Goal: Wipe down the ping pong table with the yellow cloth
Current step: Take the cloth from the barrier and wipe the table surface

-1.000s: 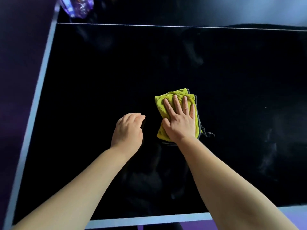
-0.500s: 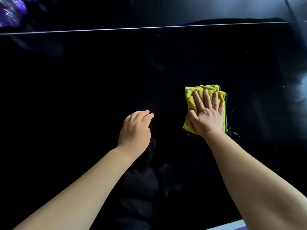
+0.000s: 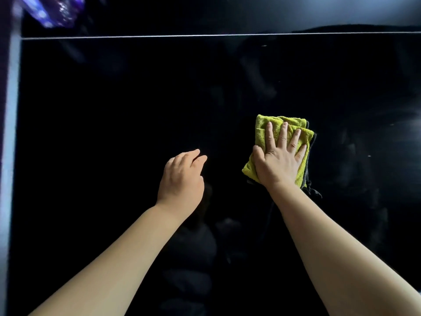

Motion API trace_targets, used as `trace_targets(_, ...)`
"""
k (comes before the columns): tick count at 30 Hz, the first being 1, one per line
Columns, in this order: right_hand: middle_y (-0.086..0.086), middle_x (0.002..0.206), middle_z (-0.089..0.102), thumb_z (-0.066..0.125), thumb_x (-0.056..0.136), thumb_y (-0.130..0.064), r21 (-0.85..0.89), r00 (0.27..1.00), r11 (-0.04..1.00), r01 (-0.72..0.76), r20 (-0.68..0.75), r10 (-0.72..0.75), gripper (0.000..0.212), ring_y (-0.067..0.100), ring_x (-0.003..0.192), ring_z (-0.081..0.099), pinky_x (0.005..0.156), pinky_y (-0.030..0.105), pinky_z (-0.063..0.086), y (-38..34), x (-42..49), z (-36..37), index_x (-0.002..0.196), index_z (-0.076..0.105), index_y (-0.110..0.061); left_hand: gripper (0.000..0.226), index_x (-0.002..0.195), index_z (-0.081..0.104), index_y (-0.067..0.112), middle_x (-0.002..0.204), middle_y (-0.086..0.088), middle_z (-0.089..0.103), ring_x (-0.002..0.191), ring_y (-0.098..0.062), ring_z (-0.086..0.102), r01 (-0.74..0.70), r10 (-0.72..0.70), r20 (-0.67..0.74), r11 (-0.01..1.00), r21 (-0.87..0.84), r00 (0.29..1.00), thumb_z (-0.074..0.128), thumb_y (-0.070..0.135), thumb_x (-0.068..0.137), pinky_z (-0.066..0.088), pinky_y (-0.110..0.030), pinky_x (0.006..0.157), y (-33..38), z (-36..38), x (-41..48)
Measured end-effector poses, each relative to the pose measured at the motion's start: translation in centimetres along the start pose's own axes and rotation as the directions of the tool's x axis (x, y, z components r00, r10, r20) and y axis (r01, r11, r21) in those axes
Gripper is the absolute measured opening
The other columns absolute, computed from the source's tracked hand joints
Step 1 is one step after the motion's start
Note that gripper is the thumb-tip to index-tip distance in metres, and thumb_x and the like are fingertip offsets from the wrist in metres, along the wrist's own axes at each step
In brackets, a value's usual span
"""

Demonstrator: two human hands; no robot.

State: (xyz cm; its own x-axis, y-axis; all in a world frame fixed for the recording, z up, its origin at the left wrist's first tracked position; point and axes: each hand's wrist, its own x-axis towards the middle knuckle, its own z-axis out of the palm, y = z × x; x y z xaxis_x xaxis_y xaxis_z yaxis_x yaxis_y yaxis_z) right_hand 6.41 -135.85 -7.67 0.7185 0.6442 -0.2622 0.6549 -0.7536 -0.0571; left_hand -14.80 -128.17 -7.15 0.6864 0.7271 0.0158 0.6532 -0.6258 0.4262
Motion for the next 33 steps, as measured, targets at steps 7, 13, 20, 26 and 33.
trace_targets(7, 0.000, 0.162, -0.017, 0.016, 0.087, -0.062, -0.057, 0.977, 0.975, 0.215, 0.009, -0.214, 0.073, 0.029, 0.147, -0.022, 0.117, 0.054, -0.012, -13.6, -3.8, 2.4, 0.153, -0.008, -0.040, 0.048, 0.118, 0.062, 0.007, 0.125, -0.012, 0.058, 0.114, -0.031, 0.055, 0.194, -0.195, 0.001, 0.975, 0.106, 0.981, 0.070, 0.002, 0.070, 0.041, -0.045, 0.097, -10.7, -6.1, -4.0)
trace_targets(13, 0.002, 0.162, -0.019, 0.021, 0.092, -0.060, -0.117, 0.891, 0.883, 0.454, 0.077, -0.447, 0.072, 0.033, 0.145, -0.024, 0.116, 0.057, -0.011, -24.8, -7.4, 3.9, 0.153, -0.011, -0.039, 0.049, 0.126, 0.055, 0.006, 0.132, -0.015, 0.053, 0.122, -0.031, 0.049, 0.344, -0.355, -0.002, 0.904, 0.254, 0.935, 0.065, 0.010, 0.079, 0.037, -0.044, 0.101, -18.0, -10.6, -7.1)
trace_targets(20, 0.004, 0.163, -0.010, 0.023, 0.093, -0.058, -0.127, 0.668, 0.656, 0.744, 0.149, -0.729, 0.069, 0.035, 0.147, -0.019, 0.115, 0.060, -0.009, -33.6, -11.4, 5.8, 0.154, -0.001, -0.039, 0.050, 0.129, 0.052, 0.005, 0.133, -0.014, 0.052, 0.121, -0.031, 0.049, 0.439, -0.445, -0.048, 0.850, 0.290, 0.894, 0.064, 0.011, 0.080, 0.038, -0.046, 0.099, -22.1, -13.0, -8.2)
trace_targets(26, 0.000, 0.164, 0.004, 0.025, 0.093, -0.054, -0.081, 0.560, 0.555, 0.828, 0.129, -0.818, 0.066, 0.031, 0.149, -0.011, 0.118, 0.056, -0.007, -32.4, -9.4, 5.8, 0.155, 0.008, -0.039, 0.050, 0.133, 0.049, 0.005, 0.139, -0.010, 0.049, 0.127, -0.028, 0.043, 0.398, -0.429, 0.007, 0.843, 0.362, 0.903, 0.057, 0.011, 0.084, 0.033, -0.044, 0.102, -21.1, -12.5, -6.0)
trace_targets(33, -0.005, 0.164, 0.002, 0.024, 0.090, -0.054, -0.083, 0.676, 0.671, 0.737, 0.079, -0.733, 0.066, 0.026, 0.150, -0.012, 0.119, 0.052, -0.006, -24.4, -2.7, 3.4, 0.154, 0.010, -0.042, 0.055, 0.148, 0.024, 0.017, 0.156, 0.000, 0.021, 0.143, -0.023, 0.011, 0.252, -0.324, 0.109, 0.873, 0.417, 0.940, 0.037, 0.019, 0.094, 0.010, -0.041, 0.116, -14.0, -9.3, 1.6)
